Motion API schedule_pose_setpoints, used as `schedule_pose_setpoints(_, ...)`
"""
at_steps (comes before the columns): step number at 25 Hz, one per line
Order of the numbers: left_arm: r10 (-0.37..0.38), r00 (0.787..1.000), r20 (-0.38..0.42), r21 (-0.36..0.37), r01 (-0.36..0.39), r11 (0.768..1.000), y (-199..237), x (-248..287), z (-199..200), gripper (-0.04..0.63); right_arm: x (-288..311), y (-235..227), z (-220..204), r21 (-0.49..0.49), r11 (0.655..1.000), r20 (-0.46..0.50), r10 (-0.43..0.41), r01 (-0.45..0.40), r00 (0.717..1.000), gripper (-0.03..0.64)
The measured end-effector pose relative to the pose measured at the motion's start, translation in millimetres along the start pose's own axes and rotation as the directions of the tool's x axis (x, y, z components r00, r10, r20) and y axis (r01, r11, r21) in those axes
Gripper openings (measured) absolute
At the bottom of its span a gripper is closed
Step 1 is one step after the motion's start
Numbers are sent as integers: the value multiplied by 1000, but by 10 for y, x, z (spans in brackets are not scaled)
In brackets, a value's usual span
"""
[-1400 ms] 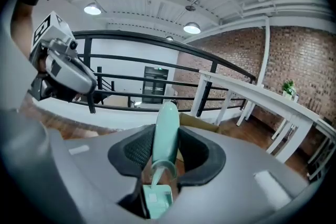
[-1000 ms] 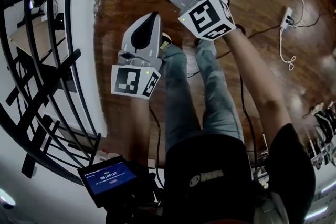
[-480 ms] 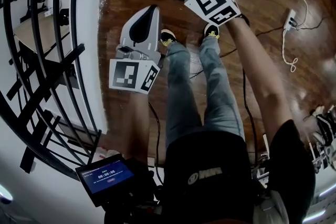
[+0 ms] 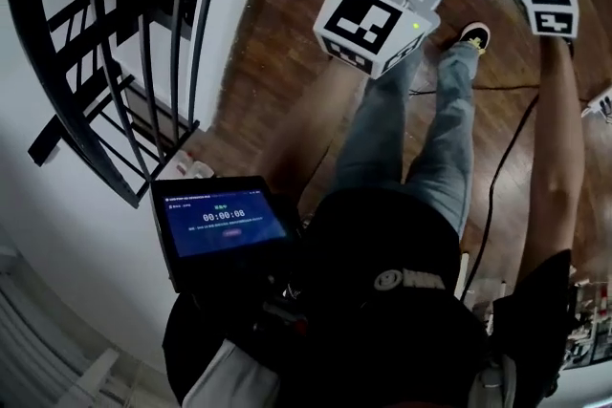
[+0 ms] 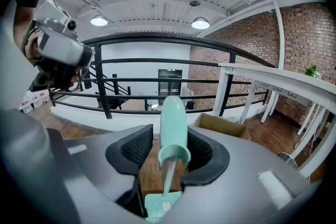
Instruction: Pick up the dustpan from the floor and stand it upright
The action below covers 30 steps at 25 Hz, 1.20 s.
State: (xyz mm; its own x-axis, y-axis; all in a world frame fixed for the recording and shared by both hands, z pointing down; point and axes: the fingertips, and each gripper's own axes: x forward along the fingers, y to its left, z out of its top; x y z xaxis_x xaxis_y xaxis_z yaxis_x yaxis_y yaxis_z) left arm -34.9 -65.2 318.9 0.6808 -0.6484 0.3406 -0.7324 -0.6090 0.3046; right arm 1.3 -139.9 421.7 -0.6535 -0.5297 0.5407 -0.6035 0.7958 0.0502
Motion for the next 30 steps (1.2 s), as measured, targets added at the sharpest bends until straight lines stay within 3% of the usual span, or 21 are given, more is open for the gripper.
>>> schedule_pose_setpoints(10, 4, 1000, -3, 3, -4, 1000, 17, 32, 0, 15, 7, 5, -38, -7, 1000, -18, 12, -12, 1000, 198)
schedule_pose_setpoints(17, 1, 1000, 10, 7, -1, 1000, 42, 36, 73, 15, -78, 5, -56, 20, 1000, -4, 7, -7, 1000, 270)
schedule_pose_setpoints(30, 7, 1000, 4, 31, -7, 999, 42, -42, 15, 15, -525, 97, -105, 70, 996, 62, -65, 60, 996, 261)
